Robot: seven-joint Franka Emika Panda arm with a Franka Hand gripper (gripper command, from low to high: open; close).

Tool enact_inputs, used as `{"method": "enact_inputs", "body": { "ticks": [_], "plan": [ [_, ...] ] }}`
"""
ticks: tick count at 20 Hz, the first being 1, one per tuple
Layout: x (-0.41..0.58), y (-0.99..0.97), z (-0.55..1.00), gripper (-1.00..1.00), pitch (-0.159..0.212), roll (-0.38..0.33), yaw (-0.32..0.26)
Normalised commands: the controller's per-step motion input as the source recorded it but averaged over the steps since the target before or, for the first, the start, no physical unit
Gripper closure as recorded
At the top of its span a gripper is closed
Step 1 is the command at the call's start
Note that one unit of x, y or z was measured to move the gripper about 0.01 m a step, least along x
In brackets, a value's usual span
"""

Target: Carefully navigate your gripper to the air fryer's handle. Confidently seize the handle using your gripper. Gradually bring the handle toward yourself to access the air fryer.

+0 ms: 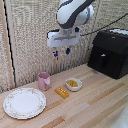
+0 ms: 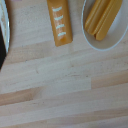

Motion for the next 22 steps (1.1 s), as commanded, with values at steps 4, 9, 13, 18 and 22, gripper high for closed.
{"method": "enact_inputs", "body": {
  "ticks": [4, 9, 13, 18, 22],
  "plan": [
    [0.000, -0.10, 0.01, -1.00, 0.006, -0.055, -0.288],
    [0.047, -0.01, 0.04, -1.00, 0.006, -0.091, -0.363],
    [0.279, -0.09, 0.09, -1.00, 0.000, -0.115, -0.298],
    [0.226, -0.14, 0.10, -1.00, 0.000, -0.244, -0.143],
    [0.137, -0.10, 0.03, -1.00, 0.011, -0.364, -0.105]
  ]
}}
